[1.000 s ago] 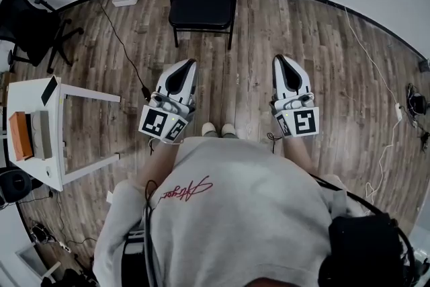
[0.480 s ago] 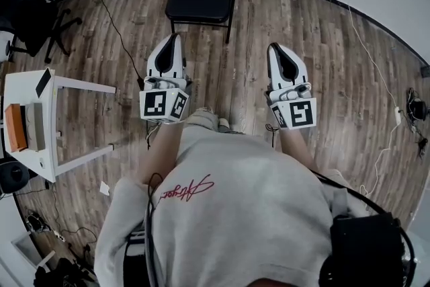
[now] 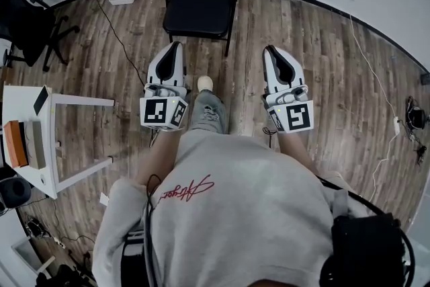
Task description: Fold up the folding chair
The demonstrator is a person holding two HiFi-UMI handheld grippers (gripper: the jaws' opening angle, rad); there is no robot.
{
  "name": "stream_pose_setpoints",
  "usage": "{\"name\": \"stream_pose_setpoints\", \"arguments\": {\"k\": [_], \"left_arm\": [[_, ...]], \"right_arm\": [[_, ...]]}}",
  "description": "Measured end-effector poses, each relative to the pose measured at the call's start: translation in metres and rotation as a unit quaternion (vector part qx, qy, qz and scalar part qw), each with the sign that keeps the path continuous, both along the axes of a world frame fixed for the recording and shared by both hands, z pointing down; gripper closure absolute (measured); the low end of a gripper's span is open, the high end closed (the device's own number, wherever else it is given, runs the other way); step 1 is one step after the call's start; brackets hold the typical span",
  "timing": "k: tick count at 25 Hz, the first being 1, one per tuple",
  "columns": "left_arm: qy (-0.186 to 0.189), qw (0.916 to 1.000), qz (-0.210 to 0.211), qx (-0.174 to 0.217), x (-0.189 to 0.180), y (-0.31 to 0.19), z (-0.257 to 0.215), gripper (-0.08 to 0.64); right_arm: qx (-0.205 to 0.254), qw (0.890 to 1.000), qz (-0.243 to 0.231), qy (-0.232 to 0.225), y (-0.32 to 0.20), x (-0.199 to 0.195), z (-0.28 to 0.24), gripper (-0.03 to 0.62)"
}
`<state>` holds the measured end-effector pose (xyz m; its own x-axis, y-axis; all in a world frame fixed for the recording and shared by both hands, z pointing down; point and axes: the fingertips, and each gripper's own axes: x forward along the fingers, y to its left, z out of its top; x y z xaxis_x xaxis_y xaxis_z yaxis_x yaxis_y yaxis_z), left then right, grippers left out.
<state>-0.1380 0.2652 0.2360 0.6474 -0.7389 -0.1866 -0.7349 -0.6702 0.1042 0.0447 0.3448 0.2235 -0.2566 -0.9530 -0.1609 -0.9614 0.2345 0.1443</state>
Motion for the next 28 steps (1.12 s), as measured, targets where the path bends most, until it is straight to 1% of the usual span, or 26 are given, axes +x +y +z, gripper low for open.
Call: {"name": "stream_pose_setpoints", "arguments": {"k": [4,7,10,14,18,21,23,25,27,28], "left_arm": [[0.003,0.9998,0.009,-0.015,0.017,-0.05,0.013,0.543],[0.001,0.9996,0.021,-0.017,0.027,-0.096,0.021,0.543],[0.002,0.999,0.034,-0.029,0.039,-0.143,0.025,0.543],[-0.008,0.9979,0.052,-0.038,0.058,-0.194,0.024,0.543],[-0.016,0.9968,0.06,-0.05,0.073,-0.233,0.027,0.543],[-0.016,0.9961,0.065,-0.059,0.08,-0.251,0.03,0.541],[-0.011,0.9952,0.07,-0.067,0.084,-0.259,0.038,0.541],[0.001,0.9927,0.079,-0.091,0.089,-0.266,0.049,0.541],[0.016,0.9859,0.101,-0.133,0.095,-0.267,0.064,0.54],[0.023,0.9811,0.111,-0.156,0.098,-0.266,0.072,0.536]], "right_arm": [[-0.012,1.0,0.006,-0.003,-0.051,0.015,0.008,0.574],[-0.019,1.0,0.012,-0.004,-0.097,0.023,0.014,0.574],[-0.024,0.999,0.02,-0.006,-0.144,0.031,0.015,0.574],[-0.028,0.999,0.033,-0.012,-0.199,0.042,0.016,0.574],[-0.034,0.998,0.045,-0.021,-0.243,0.053,0.018,0.574],[-0.034,0.998,0.052,-0.02,-0.265,0.056,0.018,0.574],[-0.041,0.998,0.046,-0.015,-0.276,0.054,0.022,0.574],[-0.069,0.997,0.026,-0.01,-0.288,0.049,0.036,0.574],[-0.112,0.994,0.007,-0.011,-0.3,0.045,0.056,0.56],[-0.133,0.991,0.002,-0.012,-0.304,0.044,0.065,0.484]]}}
